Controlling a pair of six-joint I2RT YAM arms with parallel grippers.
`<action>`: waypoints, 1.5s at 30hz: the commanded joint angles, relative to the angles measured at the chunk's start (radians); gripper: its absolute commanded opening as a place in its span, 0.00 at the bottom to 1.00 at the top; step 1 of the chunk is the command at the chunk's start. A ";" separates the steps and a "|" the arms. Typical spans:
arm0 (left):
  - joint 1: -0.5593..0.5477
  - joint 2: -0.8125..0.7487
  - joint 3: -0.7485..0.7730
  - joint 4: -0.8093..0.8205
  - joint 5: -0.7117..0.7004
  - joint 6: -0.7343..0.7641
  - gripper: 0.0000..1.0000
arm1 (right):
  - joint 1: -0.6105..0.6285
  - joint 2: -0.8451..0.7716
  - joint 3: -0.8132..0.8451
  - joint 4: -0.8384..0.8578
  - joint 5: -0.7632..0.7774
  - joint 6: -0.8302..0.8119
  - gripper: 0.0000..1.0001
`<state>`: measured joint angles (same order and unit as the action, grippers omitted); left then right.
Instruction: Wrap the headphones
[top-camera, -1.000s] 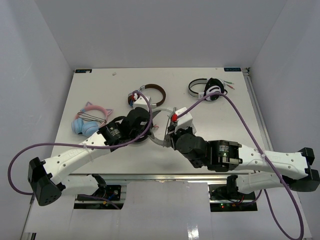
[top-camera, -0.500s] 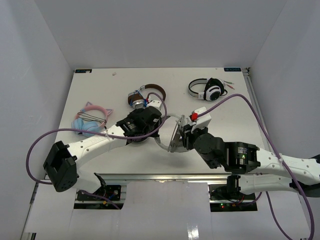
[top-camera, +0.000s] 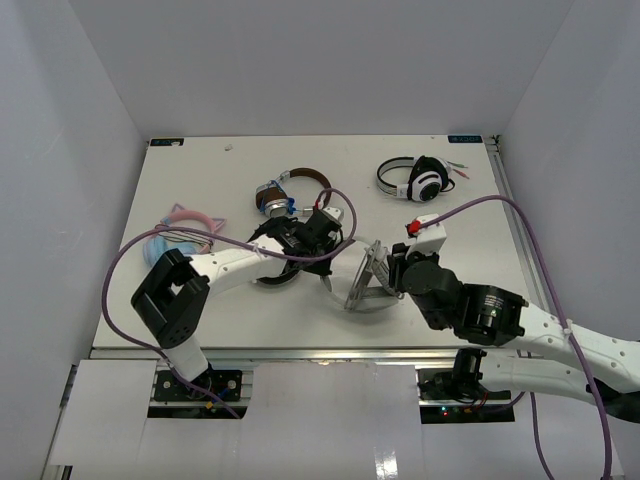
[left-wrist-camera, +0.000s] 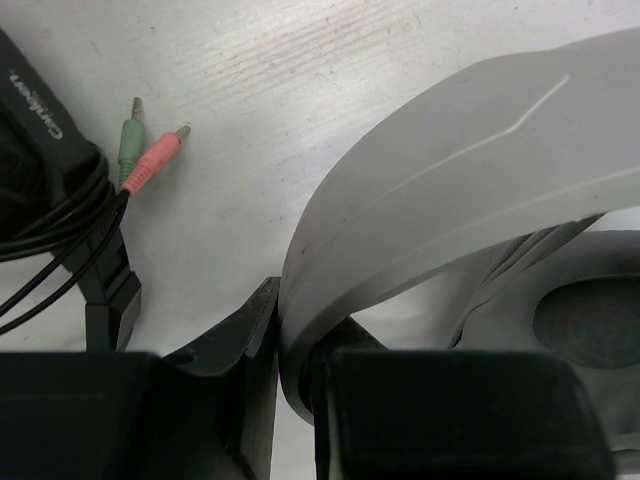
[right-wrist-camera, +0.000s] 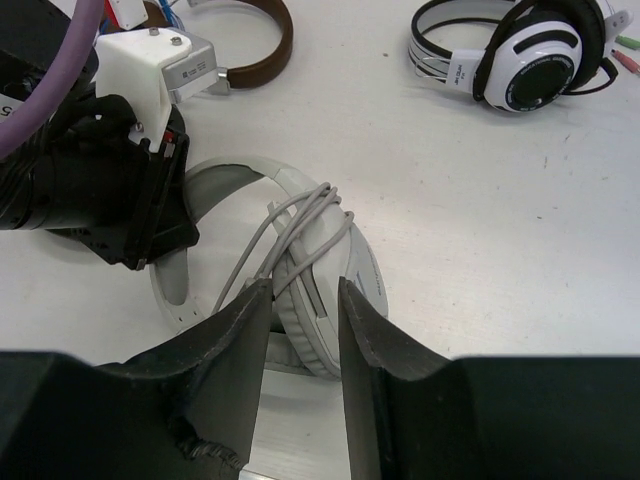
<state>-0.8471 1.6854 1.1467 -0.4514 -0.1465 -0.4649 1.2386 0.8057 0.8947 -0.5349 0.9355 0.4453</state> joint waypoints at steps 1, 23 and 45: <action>0.021 0.012 0.093 0.080 0.100 -0.004 0.00 | -0.055 0.022 -0.015 0.012 -0.021 0.022 0.41; 0.046 0.147 0.142 0.091 0.194 0.011 0.17 | -0.218 0.043 -0.052 0.048 -0.152 -0.018 0.43; 0.054 0.162 0.133 0.103 0.190 0.022 0.37 | -0.223 -0.014 -0.069 0.052 -0.144 -0.023 0.44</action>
<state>-0.7995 1.8633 1.2522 -0.3807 0.0373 -0.4496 1.0210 0.8103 0.8341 -0.5205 0.7784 0.4336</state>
